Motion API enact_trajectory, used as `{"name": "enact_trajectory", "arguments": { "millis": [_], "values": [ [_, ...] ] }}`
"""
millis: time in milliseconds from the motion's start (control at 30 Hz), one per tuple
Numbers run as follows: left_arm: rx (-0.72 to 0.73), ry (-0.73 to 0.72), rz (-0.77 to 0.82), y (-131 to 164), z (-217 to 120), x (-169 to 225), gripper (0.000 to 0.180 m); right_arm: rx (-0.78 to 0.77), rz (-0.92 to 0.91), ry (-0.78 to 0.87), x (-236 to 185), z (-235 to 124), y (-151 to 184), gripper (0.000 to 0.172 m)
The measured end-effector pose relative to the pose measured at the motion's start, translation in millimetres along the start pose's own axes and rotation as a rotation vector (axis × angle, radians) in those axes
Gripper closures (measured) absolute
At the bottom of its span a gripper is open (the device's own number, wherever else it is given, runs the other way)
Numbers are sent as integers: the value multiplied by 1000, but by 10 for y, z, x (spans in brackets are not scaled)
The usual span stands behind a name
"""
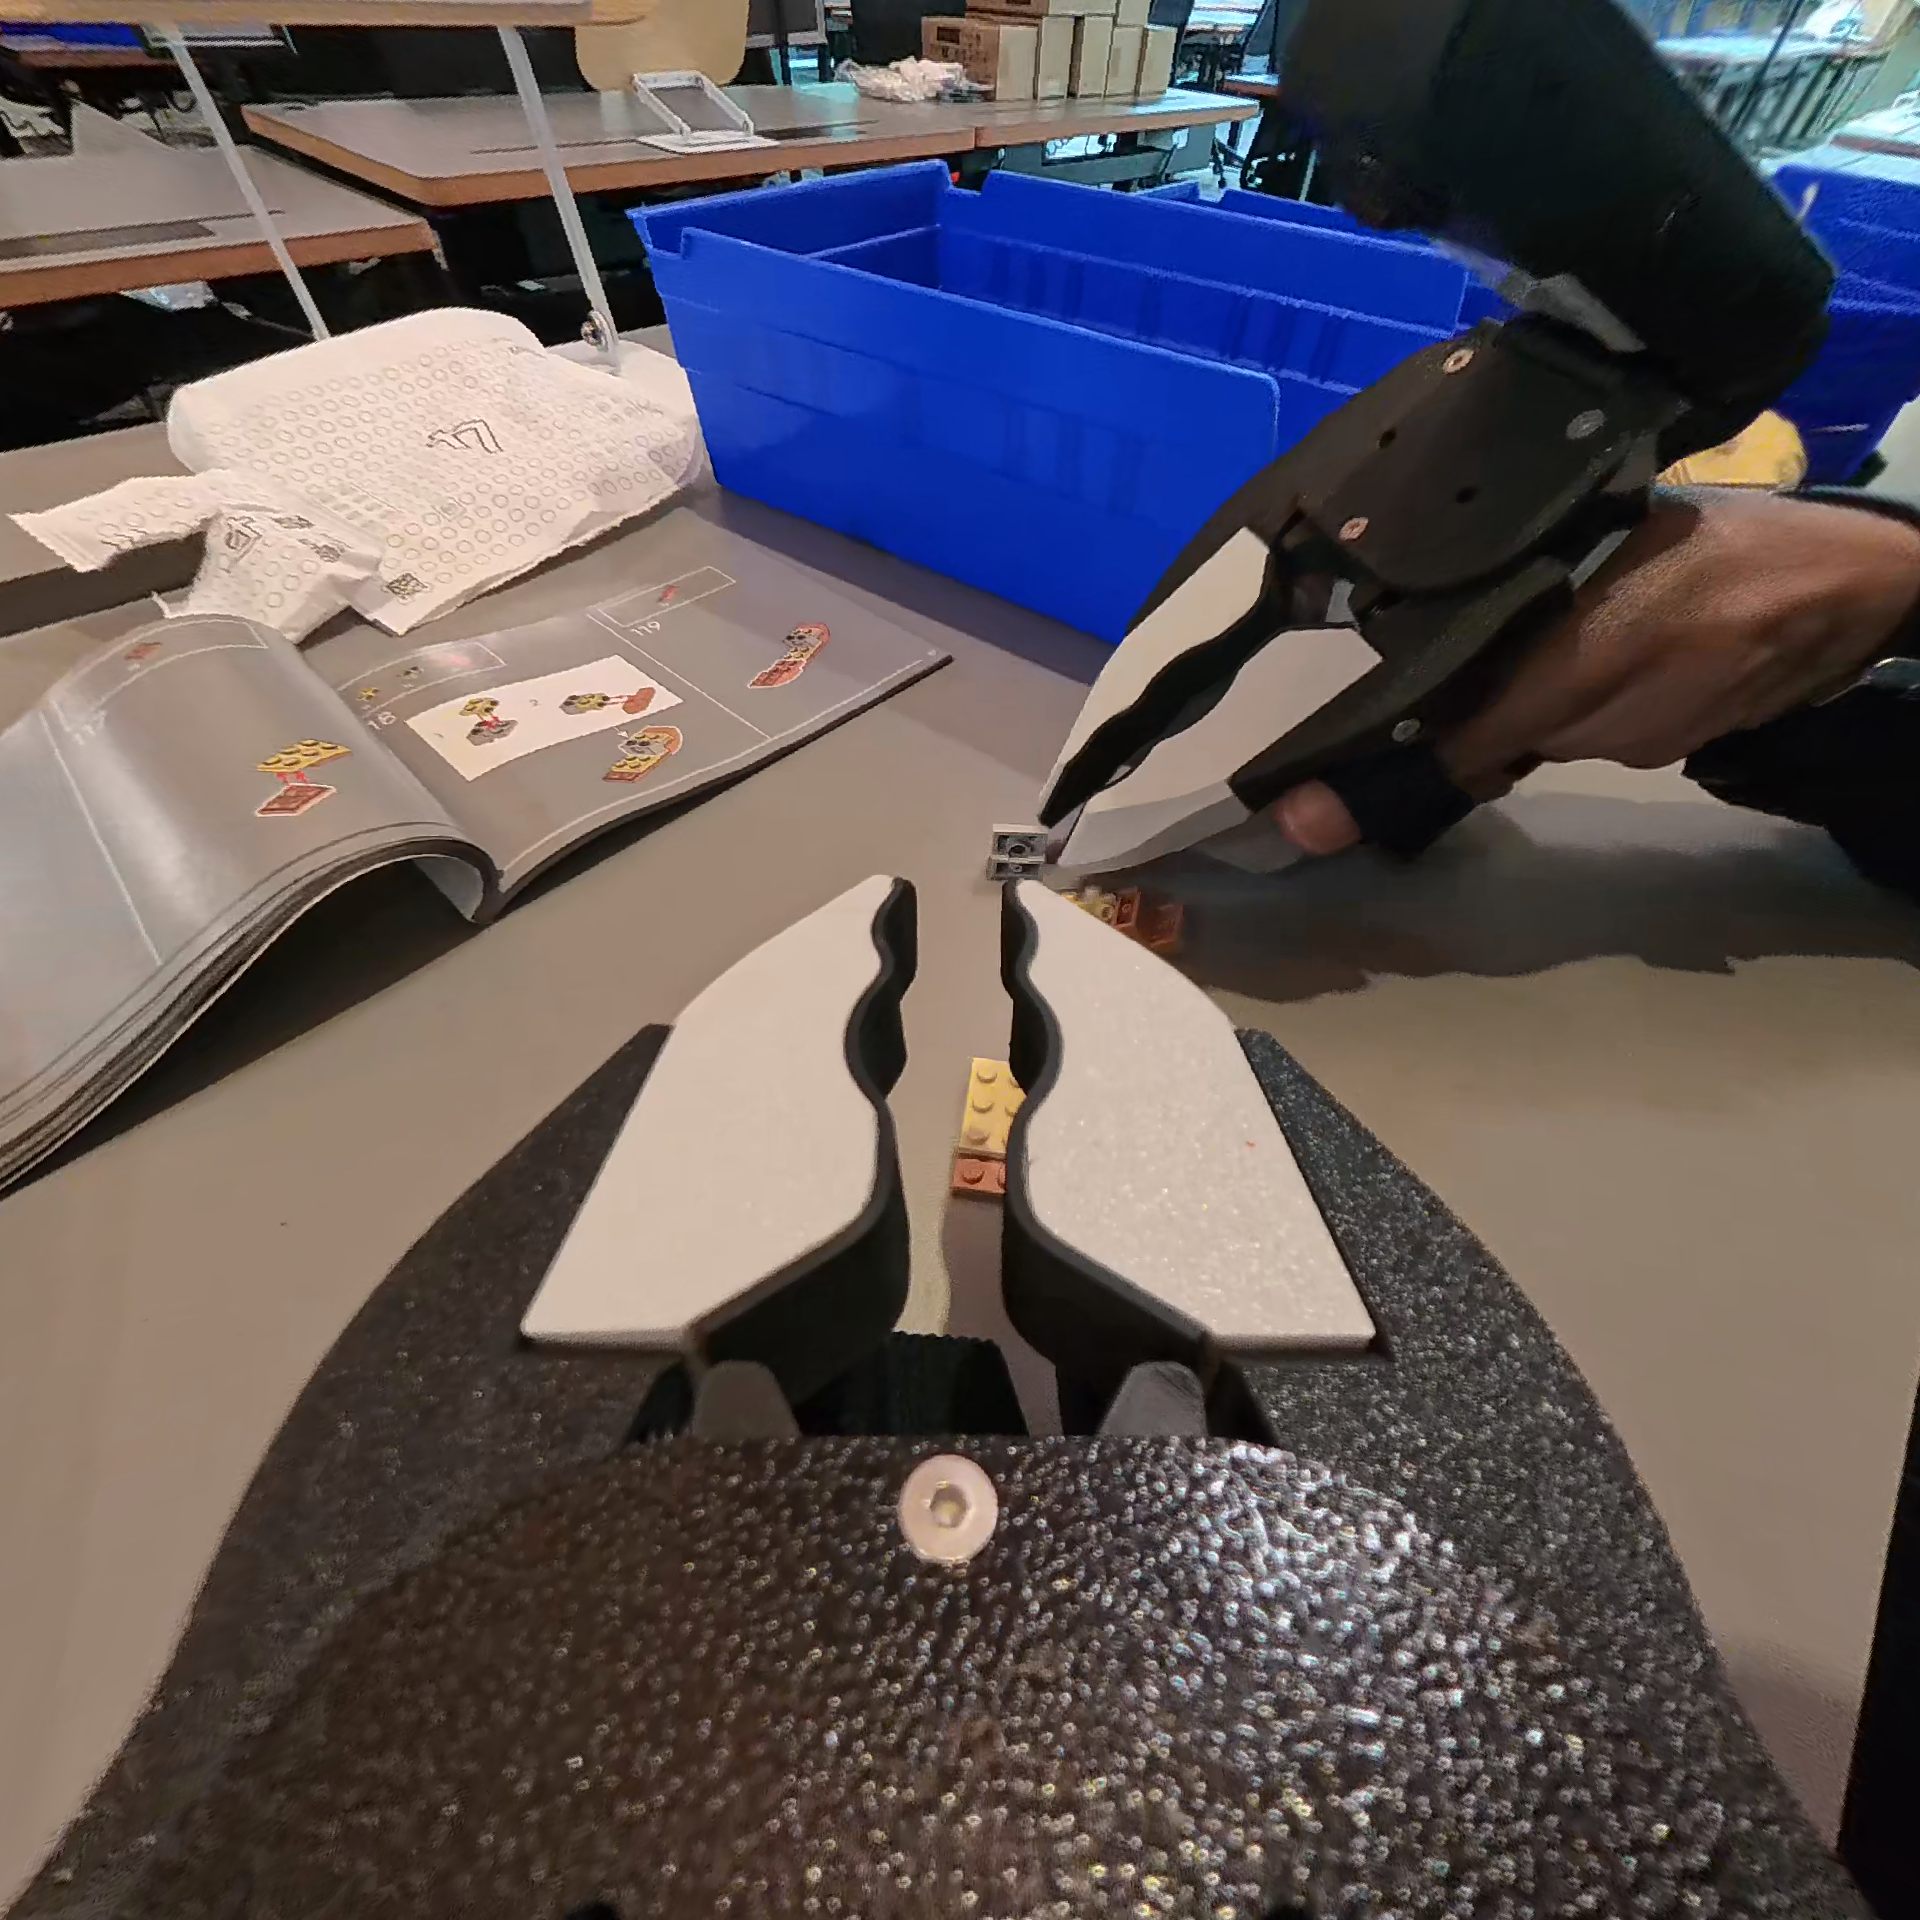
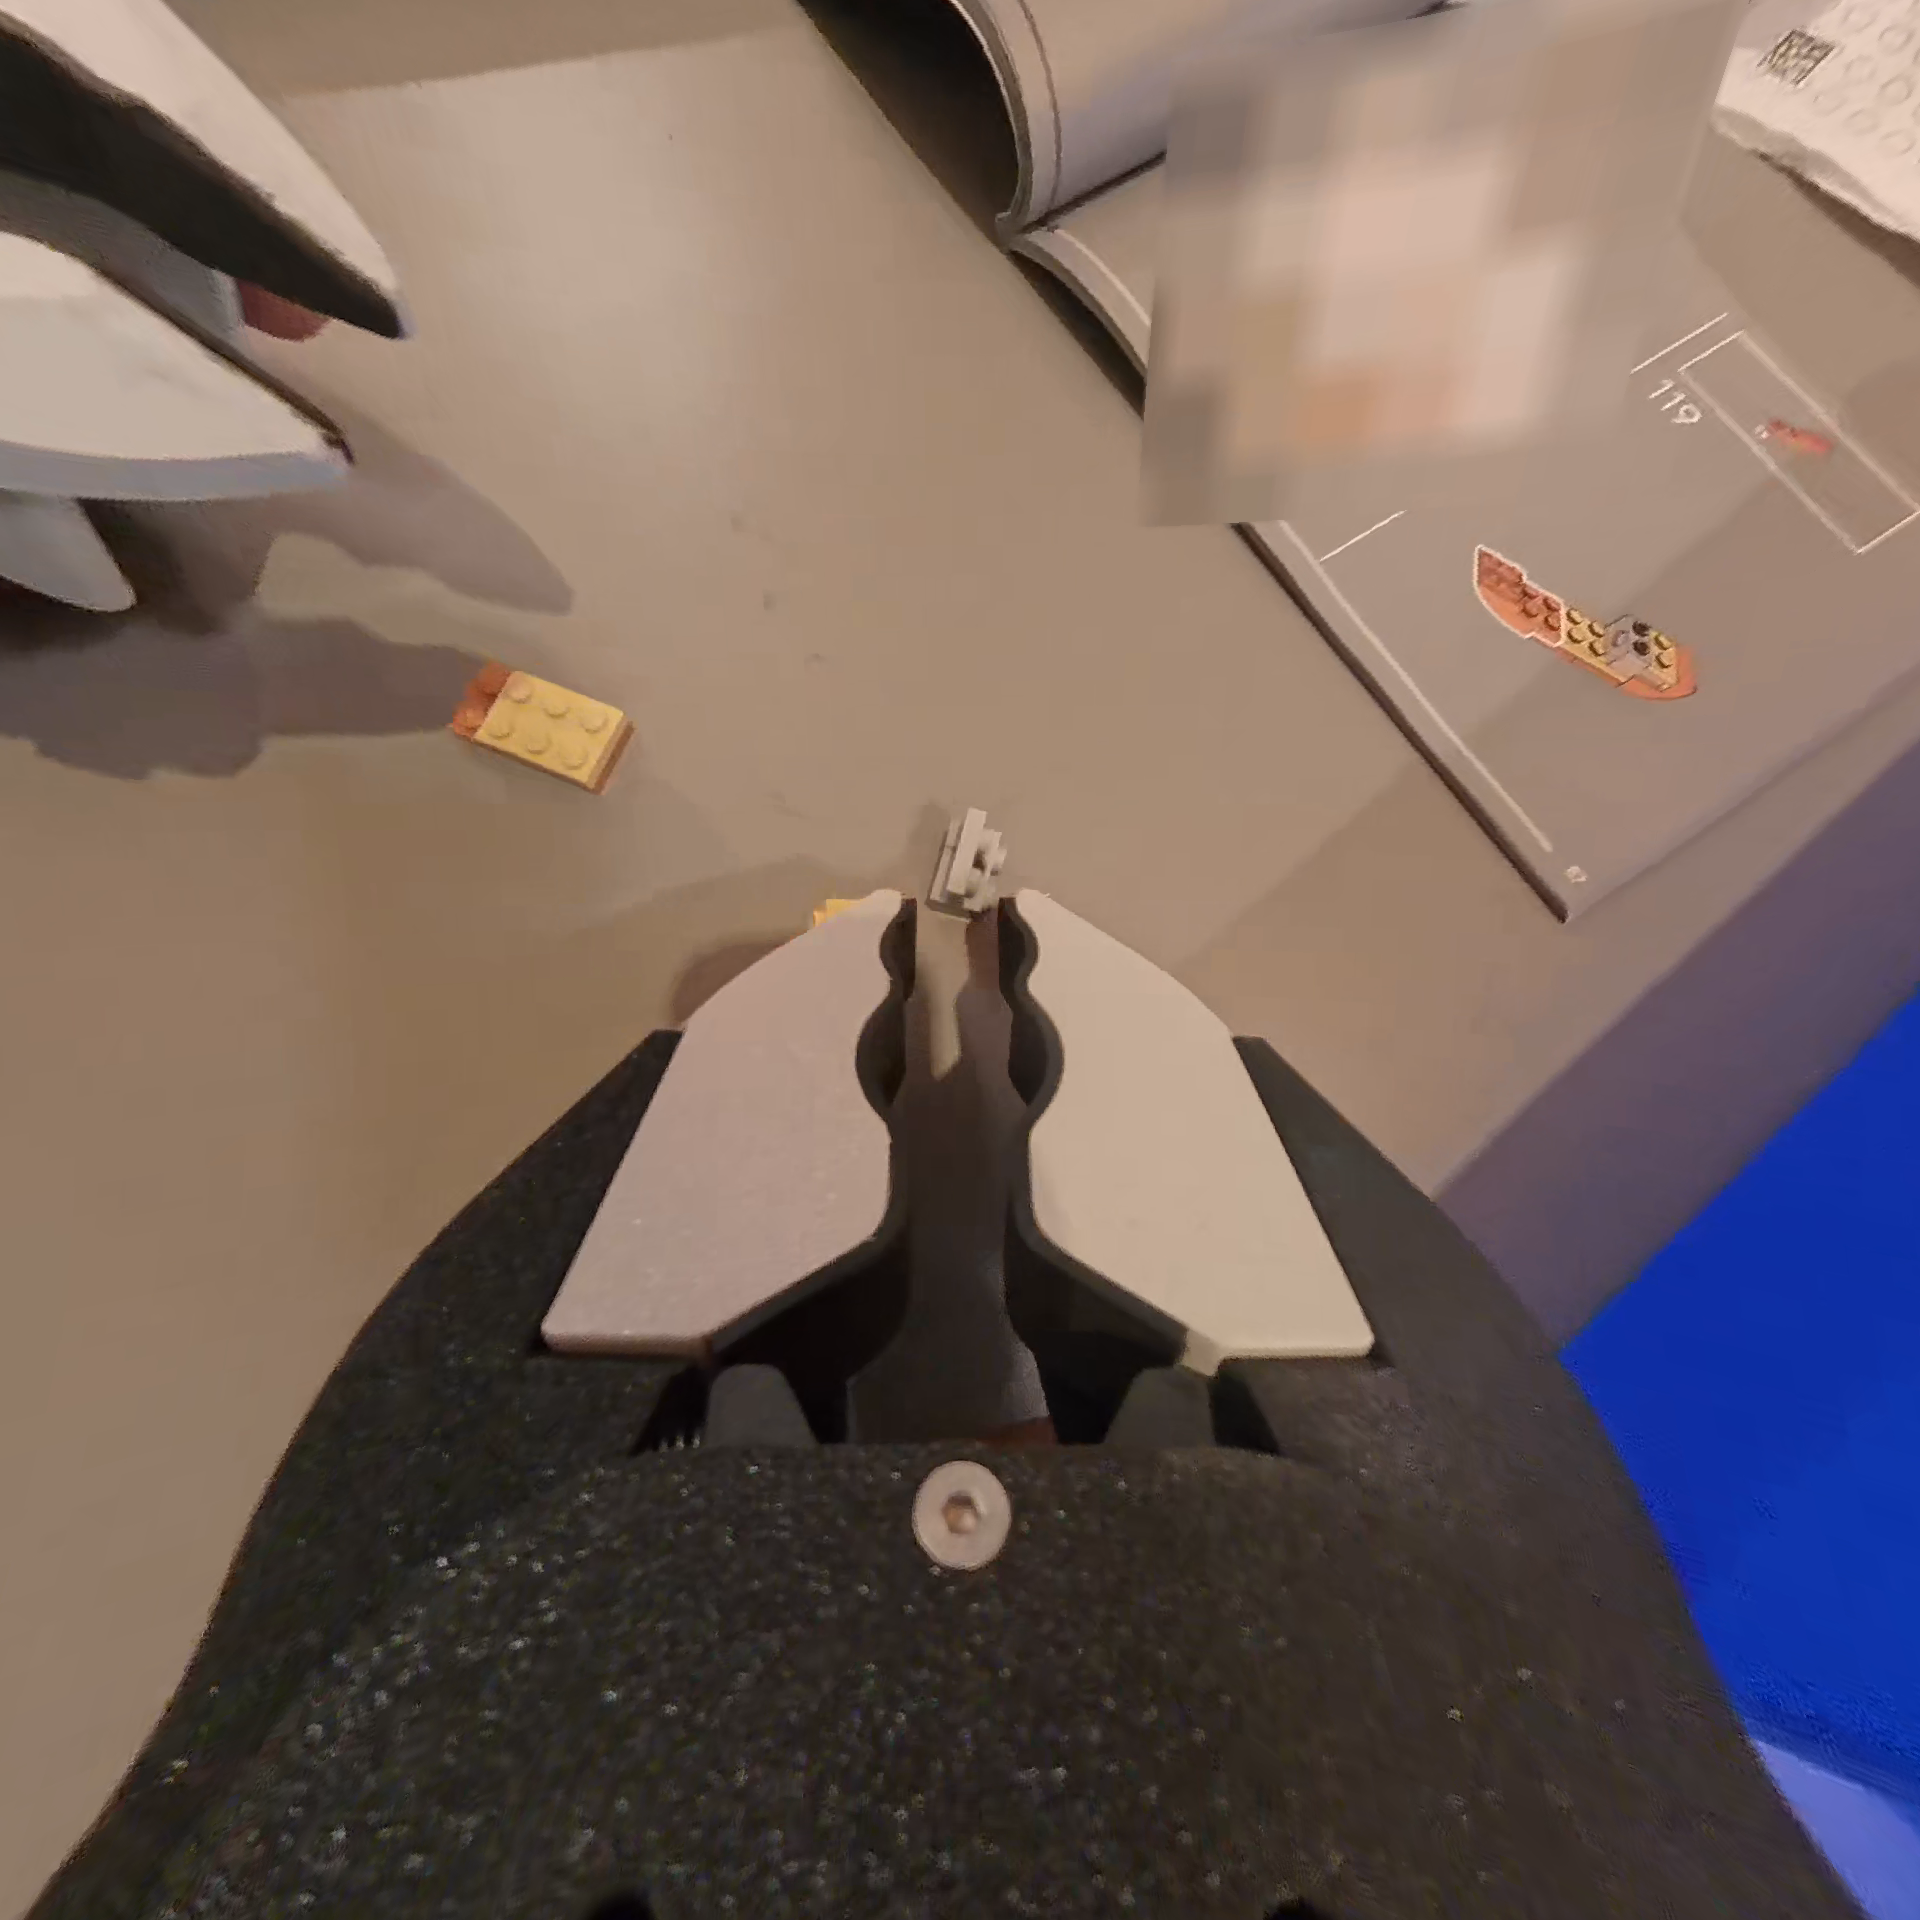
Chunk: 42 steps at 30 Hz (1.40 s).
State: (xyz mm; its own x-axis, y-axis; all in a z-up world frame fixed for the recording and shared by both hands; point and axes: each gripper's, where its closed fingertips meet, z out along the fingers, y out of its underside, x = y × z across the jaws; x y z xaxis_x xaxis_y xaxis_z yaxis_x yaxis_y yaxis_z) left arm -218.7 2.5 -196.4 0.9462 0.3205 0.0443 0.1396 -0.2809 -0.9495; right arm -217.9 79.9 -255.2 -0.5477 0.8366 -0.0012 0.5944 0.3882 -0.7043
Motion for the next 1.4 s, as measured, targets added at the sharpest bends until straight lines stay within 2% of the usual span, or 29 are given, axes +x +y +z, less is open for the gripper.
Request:
{"name": "enact_trajectory", "arguments": {
  "millis": [100,267,467,600,733,1000,1167,1400],
  "values": [
    [4,2,-1,-3,-7,1,166,0,-23,48,55,29,-28,167],
    [4,0,5,-2,-7,5,166,5,-135,117,95,36,-89,167],
    [2,-1,5,-1,-5,4,166,-64,-416,269,208,18,-76,167],
    [-6,-8,15,10,0,5,166,-143,-586,281,158,14,-34,167],
    [-5,-21,21,12,-12,-6,166,-153,-566,175,40,-4,-15,167],
    [2,-28,27,7,-30,-10,166,-84,-389,34,-52,-133,-28,167],
    [-7,-30,36,17,-20,-2,166,-89,-411,105,60,-113,-45,167],
    [-5,-33,26,14,-21,-16,166,-151,-562,143,22,-71,68,168]
  ]
}}
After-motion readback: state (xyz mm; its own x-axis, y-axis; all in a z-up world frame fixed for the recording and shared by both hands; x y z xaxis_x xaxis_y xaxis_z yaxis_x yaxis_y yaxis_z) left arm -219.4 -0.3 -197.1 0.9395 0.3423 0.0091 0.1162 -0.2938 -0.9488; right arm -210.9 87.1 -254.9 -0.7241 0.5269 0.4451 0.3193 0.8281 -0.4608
